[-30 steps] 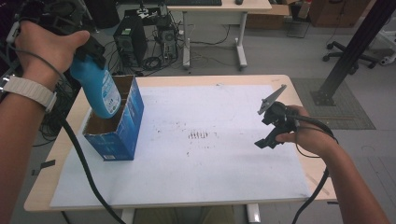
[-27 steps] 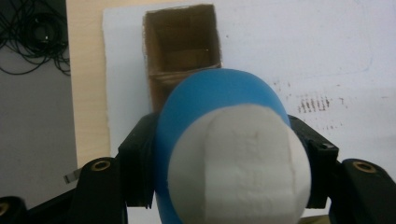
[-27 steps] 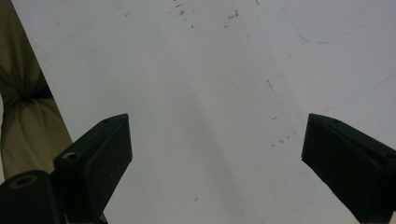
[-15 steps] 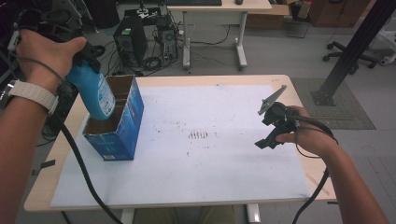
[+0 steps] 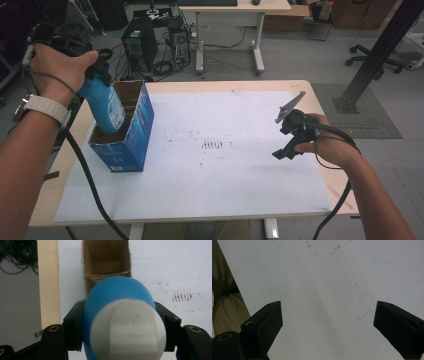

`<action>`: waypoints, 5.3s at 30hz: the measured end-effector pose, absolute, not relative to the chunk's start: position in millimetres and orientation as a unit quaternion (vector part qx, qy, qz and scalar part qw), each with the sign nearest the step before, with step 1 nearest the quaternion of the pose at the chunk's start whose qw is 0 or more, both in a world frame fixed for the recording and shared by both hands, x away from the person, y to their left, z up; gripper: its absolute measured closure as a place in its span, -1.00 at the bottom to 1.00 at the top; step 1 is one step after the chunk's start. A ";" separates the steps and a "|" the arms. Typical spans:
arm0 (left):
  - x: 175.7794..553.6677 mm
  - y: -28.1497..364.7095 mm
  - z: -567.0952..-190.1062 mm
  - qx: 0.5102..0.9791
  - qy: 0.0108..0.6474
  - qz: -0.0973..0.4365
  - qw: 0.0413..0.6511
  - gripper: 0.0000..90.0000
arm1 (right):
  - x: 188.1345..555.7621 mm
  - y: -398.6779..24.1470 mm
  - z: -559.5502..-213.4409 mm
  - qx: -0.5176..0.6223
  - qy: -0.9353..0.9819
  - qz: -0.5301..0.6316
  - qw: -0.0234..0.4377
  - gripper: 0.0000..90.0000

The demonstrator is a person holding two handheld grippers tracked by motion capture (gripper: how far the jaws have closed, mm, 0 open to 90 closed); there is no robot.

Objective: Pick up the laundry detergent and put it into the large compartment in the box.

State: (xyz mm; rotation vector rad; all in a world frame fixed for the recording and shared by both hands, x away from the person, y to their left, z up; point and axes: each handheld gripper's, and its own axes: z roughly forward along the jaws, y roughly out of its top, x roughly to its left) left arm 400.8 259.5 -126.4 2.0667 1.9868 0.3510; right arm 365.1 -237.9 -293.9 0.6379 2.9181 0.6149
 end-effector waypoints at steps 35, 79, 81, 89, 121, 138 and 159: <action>415.3 265.4 -190.8 0.712 0.681 0.119 0.123 -0.17 | 366.8 -240.0 -298.3 0.217 0.955 0.197 0.043 -0.80; 422.5 256.8 -251.8 0.724 0.672 0.117 0.103 -0.17 | 364.2 -245.6 -302.4 0.227 0.953 0.199 0.038 -0.80; 422.9 256.0 -252.5 0.724 0.672 0.119 0.101 -0.17 | 364.2 -245.2 -302.8 0.226 0.953 0.199 0.037 -0.80; 422.6 256.6 -259.3 0.725 0.671 0.115 0.101 -0.17 | 364.1 -245.5 -303.4 0.228 0.952 0.198 0.036 -0.80; 426.0 259.2 -278.8 0.729 0.670 0.102 0.099 -0.18 | 363.9 -244.6 -307.5 0.229 0.953 0.197 0.032 -0.80; 428.7 262.1 -279.6 0.730 0.668 0.100 0.104 -0.23 | 364.9 -243.9 -308.0 0.230 0.953 0.196 0.031 -0.80; 428.6 267.2 -279.1 0.729 0.668 0.103 0.107 -0.45 | 364.7 -244.0 -308.6 0.230 0.953 0.195 0.030 -0.80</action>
